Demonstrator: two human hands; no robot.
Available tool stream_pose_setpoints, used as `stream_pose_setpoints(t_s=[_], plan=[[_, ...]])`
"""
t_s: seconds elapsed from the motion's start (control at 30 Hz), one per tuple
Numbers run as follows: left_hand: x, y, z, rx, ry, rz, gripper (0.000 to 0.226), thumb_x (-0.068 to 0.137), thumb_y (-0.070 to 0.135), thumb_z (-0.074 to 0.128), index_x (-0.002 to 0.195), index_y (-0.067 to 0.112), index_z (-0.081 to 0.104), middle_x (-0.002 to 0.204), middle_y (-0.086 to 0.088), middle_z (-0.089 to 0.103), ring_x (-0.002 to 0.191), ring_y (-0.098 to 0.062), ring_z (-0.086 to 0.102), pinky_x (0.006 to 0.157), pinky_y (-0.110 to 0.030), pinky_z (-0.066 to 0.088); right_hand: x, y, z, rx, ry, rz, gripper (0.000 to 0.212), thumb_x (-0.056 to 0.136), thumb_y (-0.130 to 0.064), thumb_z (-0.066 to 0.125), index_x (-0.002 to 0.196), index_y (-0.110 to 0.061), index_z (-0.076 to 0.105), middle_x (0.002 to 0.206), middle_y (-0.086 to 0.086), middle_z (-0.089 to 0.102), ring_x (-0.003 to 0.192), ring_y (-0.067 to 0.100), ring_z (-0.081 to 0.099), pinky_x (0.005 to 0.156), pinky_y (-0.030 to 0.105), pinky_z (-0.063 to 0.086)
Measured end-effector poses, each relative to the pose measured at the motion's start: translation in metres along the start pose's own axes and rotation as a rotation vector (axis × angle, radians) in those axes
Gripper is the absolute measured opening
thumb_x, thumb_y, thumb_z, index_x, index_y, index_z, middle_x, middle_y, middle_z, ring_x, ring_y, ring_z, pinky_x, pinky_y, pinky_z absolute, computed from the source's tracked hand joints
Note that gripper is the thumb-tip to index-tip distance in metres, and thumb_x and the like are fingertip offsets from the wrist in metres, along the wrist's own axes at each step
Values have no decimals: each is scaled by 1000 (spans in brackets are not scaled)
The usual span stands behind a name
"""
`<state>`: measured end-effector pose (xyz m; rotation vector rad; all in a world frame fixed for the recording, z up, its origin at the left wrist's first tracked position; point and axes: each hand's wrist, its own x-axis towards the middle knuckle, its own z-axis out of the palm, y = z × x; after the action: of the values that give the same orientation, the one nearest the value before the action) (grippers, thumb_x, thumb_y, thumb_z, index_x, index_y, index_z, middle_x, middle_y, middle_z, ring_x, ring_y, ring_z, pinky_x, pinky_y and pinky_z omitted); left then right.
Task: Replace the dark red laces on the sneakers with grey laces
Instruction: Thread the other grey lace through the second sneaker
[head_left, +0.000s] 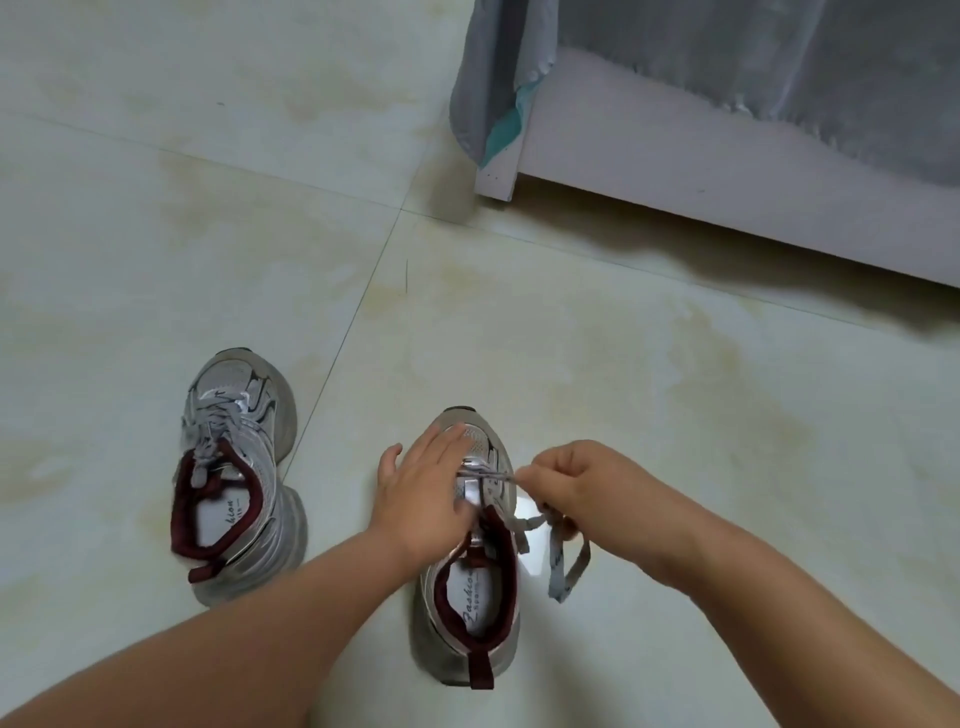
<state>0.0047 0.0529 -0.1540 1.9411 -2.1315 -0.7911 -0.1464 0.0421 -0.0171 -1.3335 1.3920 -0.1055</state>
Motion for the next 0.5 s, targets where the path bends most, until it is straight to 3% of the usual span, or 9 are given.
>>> stream_pose_setpoints(t_s=[0.07, 0.13, 0.23, 0.33, 0.4, 0.5], plan=[[-3, 4, -10, -91, 13, 10, 39, 89, 25, 49, 127, 30, 49, 145, 12, 33, 137, -7, 22, 107, -30, 8, -1, 1, 5, -11, 15, 12, 30, 94, -24, 49, 67, -10, 50, 62, 3, 50, 54, 14, 45, 53, 26, 43], [-9, 9, -25, -129, 56, 37, 18, 91, 25, 48, 102, 23, 64, 119, 8, 53, 117, -12, 43, 98, -26, 20, -3, -3, 2, 119, 21, 59, 26, 94, -20, 49, 74, -5, 55, 66, 9, 60, 52, 19, 53, 53, 30, 48], [-21, 26, -60, -147, -50, 116, 27, 95, 24, 44, 69, 21, 54, 77, 4, 54, 84, -18, 51, 82, -30, 36, -13, -11, -5, 257, 31, 120, 19, 92, -11, 52, 74, -7, 52, 57, 10, 62, 46, 20, 55, 46, 22, 45], [-29, 48, -100, -439, -120, 92, 29, 95, 20, 45, 68, 16, 55, 57, 7, 57, 59, -6, 50, 60, -22, 41, -24, -28, -11, 375, 47, 159, 7, 91, 0, 51, 88, -6, 51, 51, 7, 56, 43, 18, 52, 51, 28, 51], [-30, 61, -127, -557, -127, 71, 30, 96, 17, 44, 68, 13, 55, 50, 13, 55, 47, -2, 42, 48, -14, 34, -31, -42, -17, 462, 43, 159, 10, 91, 1, 50, 96, -8, 51, 54, 7, 56, 45, 17, 53, 58, 33, 53], [-31, 80, -164, -688, -111, 87, 32, 97, 18, 41, 67, 15, 53, 62, 7, 57, 65, -17, 49, 64, -24, 41, -49, -67, -29, 581, 54, 103, 10, 91, -4, 51, 86, -4, 59, 62, 9, 62, 51, 16, 58, 61, 30, 56]])
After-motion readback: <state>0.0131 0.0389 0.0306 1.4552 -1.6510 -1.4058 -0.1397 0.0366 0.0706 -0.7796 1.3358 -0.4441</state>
